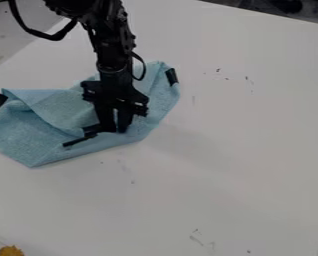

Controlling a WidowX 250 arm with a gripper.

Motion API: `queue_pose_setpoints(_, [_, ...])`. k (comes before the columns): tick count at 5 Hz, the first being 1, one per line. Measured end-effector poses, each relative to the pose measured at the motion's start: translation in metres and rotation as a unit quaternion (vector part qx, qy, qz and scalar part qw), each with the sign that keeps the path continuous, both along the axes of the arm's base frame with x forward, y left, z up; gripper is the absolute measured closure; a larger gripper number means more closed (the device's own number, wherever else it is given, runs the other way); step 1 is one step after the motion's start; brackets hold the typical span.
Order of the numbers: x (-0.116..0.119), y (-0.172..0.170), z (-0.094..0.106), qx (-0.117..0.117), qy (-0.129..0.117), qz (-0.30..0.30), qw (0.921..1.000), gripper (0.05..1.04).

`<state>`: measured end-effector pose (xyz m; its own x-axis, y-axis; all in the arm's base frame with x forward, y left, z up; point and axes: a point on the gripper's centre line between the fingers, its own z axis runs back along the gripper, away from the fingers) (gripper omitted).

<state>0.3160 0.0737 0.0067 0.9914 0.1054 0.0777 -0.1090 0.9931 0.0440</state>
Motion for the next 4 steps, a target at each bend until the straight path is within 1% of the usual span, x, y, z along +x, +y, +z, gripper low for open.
queue_pose_setpoints(1, [0.001,0.002,-0.001,0.008,0.002,0.007,0.9999,0.888])
queue_pose_setpoints(2, [0.000,0.001,-0.001,0.005,0.000,0.007,1.0000,0.995])
queue_pose_setpoints(3, [-0.016,-0.006,0.007,0.013,0.050,0.004,0.9987,1.021])
queue_pose_setpoints(4, [-0.026,-0.020,0.060,0.059,0.079,0.023,0.9949,1.023])
